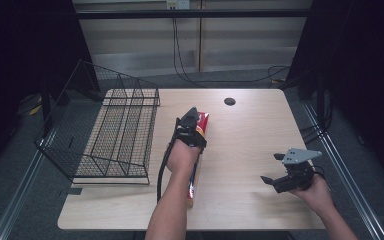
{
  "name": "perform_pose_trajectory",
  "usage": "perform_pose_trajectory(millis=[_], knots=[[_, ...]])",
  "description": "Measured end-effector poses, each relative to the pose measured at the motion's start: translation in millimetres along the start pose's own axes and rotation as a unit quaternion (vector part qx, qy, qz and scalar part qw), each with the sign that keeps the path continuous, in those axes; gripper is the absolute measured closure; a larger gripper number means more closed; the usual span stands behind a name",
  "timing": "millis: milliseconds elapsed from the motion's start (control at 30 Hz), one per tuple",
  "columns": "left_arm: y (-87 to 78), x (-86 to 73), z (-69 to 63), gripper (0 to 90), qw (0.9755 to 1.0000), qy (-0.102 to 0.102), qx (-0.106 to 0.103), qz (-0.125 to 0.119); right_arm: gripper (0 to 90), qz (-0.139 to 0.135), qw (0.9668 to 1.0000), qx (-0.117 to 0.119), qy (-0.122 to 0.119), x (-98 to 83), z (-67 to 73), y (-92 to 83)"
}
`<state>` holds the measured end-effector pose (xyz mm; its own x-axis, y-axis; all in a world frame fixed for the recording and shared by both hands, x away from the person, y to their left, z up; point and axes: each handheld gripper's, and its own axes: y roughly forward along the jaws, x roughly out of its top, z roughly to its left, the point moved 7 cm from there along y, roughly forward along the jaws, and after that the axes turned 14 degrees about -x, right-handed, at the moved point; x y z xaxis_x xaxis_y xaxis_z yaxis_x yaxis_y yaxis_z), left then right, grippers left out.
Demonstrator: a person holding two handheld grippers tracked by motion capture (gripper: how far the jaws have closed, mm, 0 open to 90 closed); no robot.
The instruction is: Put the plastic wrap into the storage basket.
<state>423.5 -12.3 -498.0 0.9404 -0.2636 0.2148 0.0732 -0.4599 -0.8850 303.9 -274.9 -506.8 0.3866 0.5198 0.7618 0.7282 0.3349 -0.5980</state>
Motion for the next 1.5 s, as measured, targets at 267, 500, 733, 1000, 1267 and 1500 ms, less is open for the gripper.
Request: perform_pose_trajectory(millis=[267, 500, 733, 1000, 1267, 1500], knots=[[-21.4, 5.8, -2.0, 45.9, 1.0000, -0.005, -0.002, -0.006, 7.8, -0.002, 1.0000, 0.000, 0.001, 0.6, 0.0, -0.2], [-41.8, 9.5, -4.8, 45.8, 0.9999, -0.008, -0.005, -0.005, 5.7, -0.005, 1.0000, -0.001, -0.003, 1.4, 0.3, 0.4], [-60.0, 13.2, -6.8, 45.8, 1.0000, -0.007, -0.004, -0.004, 3.3, -0.015, 0.9999, 0.001, 0.002, 3.3, -0.2, -0.8], [-79.1, 18.9, -8.5, 45.7, 0.9999, -0.006, -0.006, -0.007, 2.5, -0.013, 0.9999, 0.002, -0.002, 3.1, 0.9, 0.5], [-93.0, 21.6, -7.7, 45.7, 0.9999, -0.010, -0.010, -0.006, 2.6, -0.012, 0.9999, 0.003, -0.002, 2.7, 0.8, 0.7], [-104.8, 23.0, -5.7, 45.6, 0.9999, -0.006, -0.009, -0.004, 2.6, -0.012, 0.9999, 0.004, -0.004, 2.8, 1.1, 0.8]])
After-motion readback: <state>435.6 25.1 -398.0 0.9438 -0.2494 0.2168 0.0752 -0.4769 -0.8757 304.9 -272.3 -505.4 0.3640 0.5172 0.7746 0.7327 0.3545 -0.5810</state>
